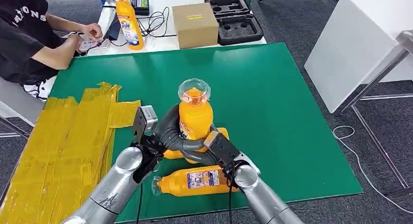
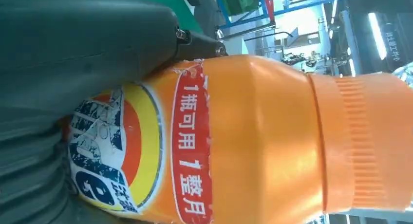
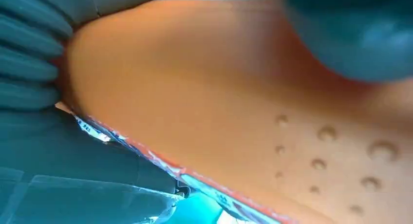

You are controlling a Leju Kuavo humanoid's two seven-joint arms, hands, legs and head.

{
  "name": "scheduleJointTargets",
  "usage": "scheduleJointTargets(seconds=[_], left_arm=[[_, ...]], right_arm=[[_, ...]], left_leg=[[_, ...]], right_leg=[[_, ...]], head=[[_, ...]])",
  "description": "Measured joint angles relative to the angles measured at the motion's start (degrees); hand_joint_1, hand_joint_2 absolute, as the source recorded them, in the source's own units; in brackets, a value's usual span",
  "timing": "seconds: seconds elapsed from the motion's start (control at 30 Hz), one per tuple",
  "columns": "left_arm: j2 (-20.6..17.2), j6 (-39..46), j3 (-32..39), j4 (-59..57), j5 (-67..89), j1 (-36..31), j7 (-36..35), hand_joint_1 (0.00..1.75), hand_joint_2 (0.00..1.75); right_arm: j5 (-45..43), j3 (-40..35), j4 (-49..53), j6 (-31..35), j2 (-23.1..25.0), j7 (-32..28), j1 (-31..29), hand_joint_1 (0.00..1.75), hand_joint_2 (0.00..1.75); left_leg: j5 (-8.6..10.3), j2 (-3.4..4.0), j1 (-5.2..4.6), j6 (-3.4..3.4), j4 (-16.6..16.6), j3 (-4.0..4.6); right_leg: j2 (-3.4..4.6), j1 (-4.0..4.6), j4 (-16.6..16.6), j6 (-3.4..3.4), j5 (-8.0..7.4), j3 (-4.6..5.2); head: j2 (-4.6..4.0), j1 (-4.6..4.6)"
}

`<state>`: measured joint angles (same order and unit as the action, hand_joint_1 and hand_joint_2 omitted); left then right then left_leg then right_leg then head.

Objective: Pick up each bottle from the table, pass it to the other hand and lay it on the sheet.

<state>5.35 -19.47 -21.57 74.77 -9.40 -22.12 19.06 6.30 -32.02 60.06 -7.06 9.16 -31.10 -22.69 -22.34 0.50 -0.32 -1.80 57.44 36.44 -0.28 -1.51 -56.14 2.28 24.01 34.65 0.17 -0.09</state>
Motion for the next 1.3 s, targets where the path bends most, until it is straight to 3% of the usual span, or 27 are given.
scheduleJointTargets(seconds=[0.03, 0.07, 0.1, 0.13, 0.37, 0.63, 0.87, 1.07, 1.3], left_arm=[[0.00, 0.28, 0.04, 0.22, 0.00, 0.07, 0.00, 1.75, 1.75], [-0.02, 0.48, 0.09, 0.50, 0.00, 0.10, 0.00, 1.75, 1.75], [-0.02, 0.55, 0.11, 0.74, 0.00, 0.10, 0.00, 1.75, 1.75], [-0.02, 0.65, 0.11, 0.89, 0.00, 0.10, 0.00, 1.75, 1.75], [-0.09, 2.23, 0.77, 2.16, 1.47, 0.33, 0.50, 1.75, 1.75], [-2.14, 6.64, 5.09, 3.72, 8.61, -0.12, 0.15, 1.75, 1.75], [-3.30, 7.32, 7.56, 3.74, 10.72, -0.25, 0.17, 1.75, 1.75], [-5.79, 17.02, 10.14, 2.21, 26.98, -2.92, -1.38, 1.75, 1.75], [-12.11, 17.63, 12.87, -2.06, 53.54, -8.59, -6.06, 1.75, 1.75]], right_arm=[[0.26, 0.00, 0.72, 0.52, -0.04, -0.04, 0.31, 1.75, 1.75], [0.46, 0.02, 1.49, 0.87, -0.18, -0.02, 0.57, 1.52, 1.75], [0.55, 0.00, 2.16, 1.02, -0.35, 0.15, 0.72, 0.21, 1.75], [0.59, 0.02, 2.64, 1.09, -0.44, 0.28, 0.82, 0.00, 1.75], [2.95, 0.26, 9.40, 4.50, -2.27, 1.79, 2.79, 0.00, 1.75], [9.83, 2.66, 23.20, 10.88, -7.91, 4.63, 6.62, 0.00, 1.75], [11.40, 4.09, 29.44, 11.60, -10.45, 5.11, 8.82, 0.00, 1.75], [15.08, 6.88, 34.74, 14.44, -11.65, 5.44, 13.63, 0.00, 1.75], [17.09, 9.47, 38.95, 14.01, -11.93, 5.64, 18.47, 0.00, 1.75]], left_leg=[[0.00, 0.00, 0.00, 0.00, 0.00, 0.01], [0.00, 0.00, 0.00, 0.00, 0.00, 0.01], [0.00, 0.00, 0.00, 0.00, 0.00, 0.01], [0.00, 0.00, 0.00, 0.00, 0.00, 0.01], [0.00, -0.01, 0.00, 0.00, 0.00, 0.03], [-0.02, 0.05, 0.00, 0.02, 0.00, 0.01], [-0.01, 0.05, 0.00, 0.02, 0.00, 0.03], [-0.02, 0.03, 0.01, 0.02, 0.00, 0.06], [0.01, 0.07, 0.04, 0.05, -0.02, 0.06]], right_leg=[[0.00, 0.00, 0.00, 0.00, 0.00, 0.00], [0.00, 0.00, 0.00, 0.00, 0.00, 0.00], [0.00, 0.00, 0.00, 0.00, 0.00, 0.00], [0.00, 0.00, 0.00, 0.00, 0.00, 0.00], [0.00, 0.00, 0.00, 0.00, 0.00, 0.00], [0.07, 0.00, 0.01, 0.00, -0.01, 0.07], [0.08, 0.01, 0.01, -0.01, -0.01, 0.09], [0.07, 0.01, 0.01, -0.01, 0.00, 0.11], [0.11, 0.05, 0.00, -0.01, -0.01, 0.15]], head=[[0.00, 0.00], [0.00, -0.02], [0.00, 0.00], [0.00, -0.02], [0.00, 0.00], [0.00, -0.06], [0.00, 0.00], [0.00, -0.02], [0.00, -0.02]])
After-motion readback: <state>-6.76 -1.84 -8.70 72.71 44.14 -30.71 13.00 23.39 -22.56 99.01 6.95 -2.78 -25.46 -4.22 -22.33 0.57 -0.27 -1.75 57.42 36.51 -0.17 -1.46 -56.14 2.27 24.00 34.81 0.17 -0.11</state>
